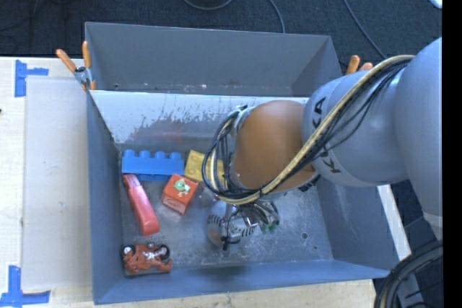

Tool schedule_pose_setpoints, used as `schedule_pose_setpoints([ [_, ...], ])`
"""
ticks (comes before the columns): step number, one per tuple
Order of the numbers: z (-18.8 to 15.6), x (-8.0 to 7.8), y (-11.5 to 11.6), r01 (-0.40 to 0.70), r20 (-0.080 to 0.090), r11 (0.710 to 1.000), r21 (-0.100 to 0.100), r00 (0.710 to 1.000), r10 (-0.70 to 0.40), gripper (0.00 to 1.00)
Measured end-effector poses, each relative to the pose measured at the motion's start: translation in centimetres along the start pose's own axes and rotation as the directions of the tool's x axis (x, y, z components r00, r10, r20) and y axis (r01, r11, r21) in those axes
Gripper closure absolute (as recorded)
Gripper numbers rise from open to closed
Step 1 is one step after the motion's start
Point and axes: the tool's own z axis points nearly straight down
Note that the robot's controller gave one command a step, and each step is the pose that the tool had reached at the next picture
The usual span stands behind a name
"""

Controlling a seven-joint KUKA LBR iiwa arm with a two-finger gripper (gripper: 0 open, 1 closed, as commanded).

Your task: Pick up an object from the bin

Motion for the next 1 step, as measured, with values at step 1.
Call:
schedule_pose_setpoints([
  [1,1.26,1.69,-3.94,-0.093,-0.006,0.996,0.001,0.996,0.093,0.0],
])
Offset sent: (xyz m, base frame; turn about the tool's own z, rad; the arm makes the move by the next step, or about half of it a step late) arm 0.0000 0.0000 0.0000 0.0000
